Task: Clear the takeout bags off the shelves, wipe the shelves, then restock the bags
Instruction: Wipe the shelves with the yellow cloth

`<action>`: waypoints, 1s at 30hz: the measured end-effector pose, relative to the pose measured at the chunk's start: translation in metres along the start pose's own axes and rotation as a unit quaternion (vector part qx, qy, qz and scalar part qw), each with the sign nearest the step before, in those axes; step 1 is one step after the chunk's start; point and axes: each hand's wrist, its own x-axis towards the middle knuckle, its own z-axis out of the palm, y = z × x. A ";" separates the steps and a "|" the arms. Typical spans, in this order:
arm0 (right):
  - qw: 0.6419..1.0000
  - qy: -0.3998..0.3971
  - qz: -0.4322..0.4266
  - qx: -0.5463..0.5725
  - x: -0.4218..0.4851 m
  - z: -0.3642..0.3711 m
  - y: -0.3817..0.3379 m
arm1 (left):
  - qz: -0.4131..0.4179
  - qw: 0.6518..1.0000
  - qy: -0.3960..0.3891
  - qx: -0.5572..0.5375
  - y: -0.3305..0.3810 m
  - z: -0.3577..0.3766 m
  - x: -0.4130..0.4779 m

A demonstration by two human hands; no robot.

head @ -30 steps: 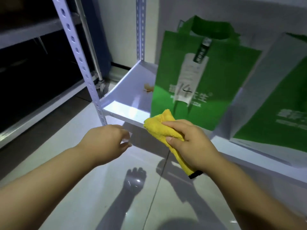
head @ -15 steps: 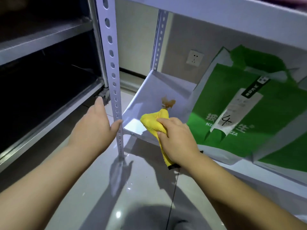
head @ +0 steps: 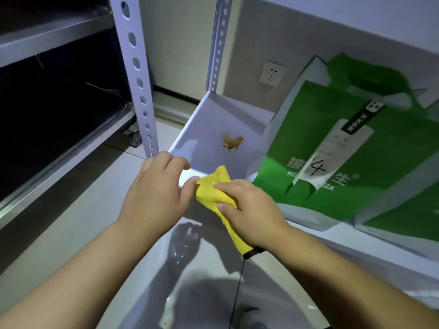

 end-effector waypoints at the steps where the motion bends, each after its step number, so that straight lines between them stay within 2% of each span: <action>1: 1.000 -0.012 -0.004 -0.002 -0.006 -0.004 0.004 | -0.004 1.000 -0.008 -0.014 0.004 0.001 0.001; 11: 0.995 -0.073 0.009 -0.062 -0.059 -0.040 0.065 | 0.011 0.986 -0.126 -0.108 0.071 0.046 0.030; 15: 0.997 -0.066 0.007 -0.049 -0.077 -0.048 0.085 | 0.011 0.976 -0.164 -0.140 0.092 0.062 0.043; 22: 0.995 -0.077 0.029 -0.061 -0.106 -0.054 0.117 | -0.040 0.976 -0.153 -0.147 0.116 0.083 0.056; 30: 0.992 -0.077 0.078 -0.055 -0.125 -0.061 0.150 | 0.005 0.970 -0.185 -0.160 0.144 0.107 0.065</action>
